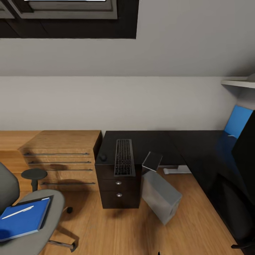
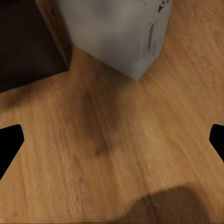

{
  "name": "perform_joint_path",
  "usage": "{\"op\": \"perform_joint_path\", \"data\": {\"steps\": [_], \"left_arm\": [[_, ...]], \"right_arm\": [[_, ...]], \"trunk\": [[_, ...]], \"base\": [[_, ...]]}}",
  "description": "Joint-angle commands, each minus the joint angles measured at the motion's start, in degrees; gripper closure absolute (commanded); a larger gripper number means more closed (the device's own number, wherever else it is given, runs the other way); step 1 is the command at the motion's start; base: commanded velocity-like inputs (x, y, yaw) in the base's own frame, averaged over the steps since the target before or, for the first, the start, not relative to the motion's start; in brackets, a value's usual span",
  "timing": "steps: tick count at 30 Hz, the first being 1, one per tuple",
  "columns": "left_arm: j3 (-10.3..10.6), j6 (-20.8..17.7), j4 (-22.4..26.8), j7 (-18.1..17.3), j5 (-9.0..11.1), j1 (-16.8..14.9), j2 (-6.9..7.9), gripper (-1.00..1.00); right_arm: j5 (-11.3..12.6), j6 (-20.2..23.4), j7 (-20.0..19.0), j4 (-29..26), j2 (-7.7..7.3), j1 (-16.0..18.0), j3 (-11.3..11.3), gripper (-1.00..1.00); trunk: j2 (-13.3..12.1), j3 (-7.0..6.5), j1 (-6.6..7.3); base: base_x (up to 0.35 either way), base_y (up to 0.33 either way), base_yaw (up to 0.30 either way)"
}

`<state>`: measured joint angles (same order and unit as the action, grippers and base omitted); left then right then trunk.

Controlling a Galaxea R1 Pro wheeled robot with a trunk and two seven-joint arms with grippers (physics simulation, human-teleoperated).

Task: In the bedroom, organize the workspace by keeping the computer under the desk, ensuring the monitor is on the desk, placing the keyboard on the desk next to the monitor, placing the mouse on the desk next to the keyboard, moving the folder from the swivel chair onto the desk next to the mouse, stacking the notebook on top of the folder with the pen on top of the notebook, and positioning the swivel chair next to the desk.

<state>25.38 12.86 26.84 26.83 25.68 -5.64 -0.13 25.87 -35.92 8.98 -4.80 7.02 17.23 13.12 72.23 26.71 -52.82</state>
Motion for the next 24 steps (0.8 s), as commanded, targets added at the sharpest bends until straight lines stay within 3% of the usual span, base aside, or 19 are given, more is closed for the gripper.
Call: {"op": "perform_joint_path", "data": {"steps": [1,14,24], "left_arm": [[0.48,0.33,-0.02,0.37,0.66,-0.06,0.04,-1.0],[0.29,0.23,-0.38,0.3,0.95,-0.08,0.04,-1.0],[0.23,0.29,-0.38,0.57,0.93,-0.08,0.04,-1.0]], "right_arm": [[0.16,-0.12,0.35,0.04,0.05,0.04,0.47,-1.0],[-0.99,-0.11,0.34,0.15,0.19,0.07,0.5,-1.0],[-1.0,-0.11,0.34,0.15,0.18,0.08,0.47,-1.0]], "trunk": [[-0.38,-0.13,0.24],[-5.6,-2.46,3.09],[-9.61,-4.26,5.29]], "base": [[-0.142,0.0,0.0],[-0.297,-0.004,0.0],[-0.333,-0.143,0.0]]}}
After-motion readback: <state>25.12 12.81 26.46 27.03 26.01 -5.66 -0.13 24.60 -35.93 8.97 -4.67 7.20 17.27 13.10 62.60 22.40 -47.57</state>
